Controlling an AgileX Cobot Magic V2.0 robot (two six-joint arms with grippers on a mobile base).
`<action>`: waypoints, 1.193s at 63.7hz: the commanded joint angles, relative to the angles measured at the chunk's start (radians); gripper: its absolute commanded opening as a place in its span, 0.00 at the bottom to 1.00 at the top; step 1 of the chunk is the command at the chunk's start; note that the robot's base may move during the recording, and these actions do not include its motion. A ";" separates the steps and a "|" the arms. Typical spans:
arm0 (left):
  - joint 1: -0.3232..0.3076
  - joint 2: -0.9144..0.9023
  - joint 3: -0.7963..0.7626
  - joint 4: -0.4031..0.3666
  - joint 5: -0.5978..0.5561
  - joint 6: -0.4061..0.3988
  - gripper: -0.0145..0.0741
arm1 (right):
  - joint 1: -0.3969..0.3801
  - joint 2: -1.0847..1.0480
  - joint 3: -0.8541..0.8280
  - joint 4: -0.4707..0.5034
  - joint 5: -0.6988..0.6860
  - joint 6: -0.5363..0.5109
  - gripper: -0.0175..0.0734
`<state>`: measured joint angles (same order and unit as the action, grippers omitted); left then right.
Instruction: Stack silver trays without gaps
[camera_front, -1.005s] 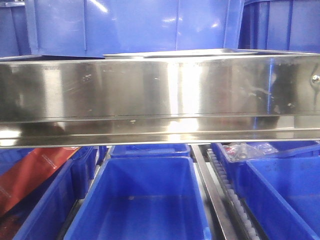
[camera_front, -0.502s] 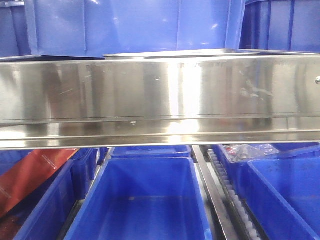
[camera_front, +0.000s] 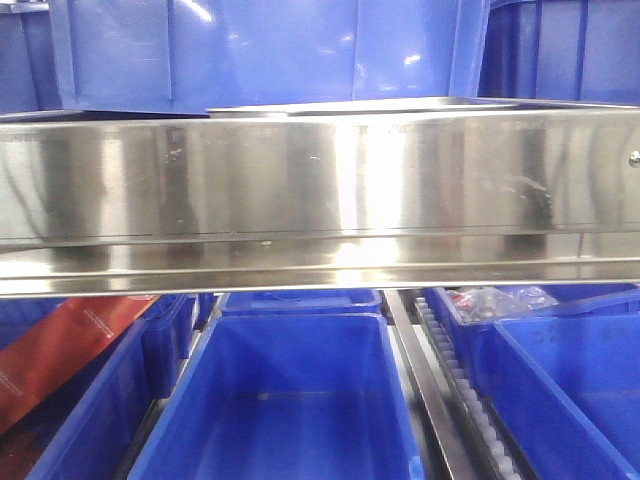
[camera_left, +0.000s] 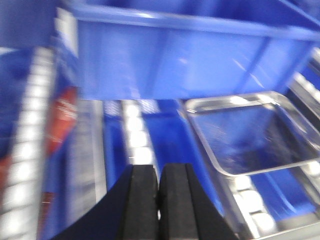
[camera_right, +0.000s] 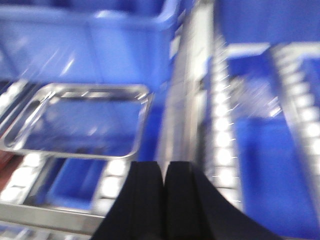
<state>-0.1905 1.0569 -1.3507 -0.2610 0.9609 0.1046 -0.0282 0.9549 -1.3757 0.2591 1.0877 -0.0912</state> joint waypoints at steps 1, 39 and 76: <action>-0.108 0.075 -0.011 0.037 -0.053 -0.040 0.14 | 0.004 0.110 -0.051 0.034 0.019 -0.021 0.11; -0.501 0.698 -0.435 0.463 0.053 -0.458 0.14 | 0.227 0.632 -0.239 -0.127 0.004 0.029 0.11; -0.501 0.869 -0.549 0.511 0.171 -0.511 0.51 | 0.240 0.787 -0.311 -0.155 -0.027 0.029 0.11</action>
<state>-0.6864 1.9349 -1.8887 0.2458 1.1467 -0.3950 0.2111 1.7449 -1.6772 0.1154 1.0915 -0.0633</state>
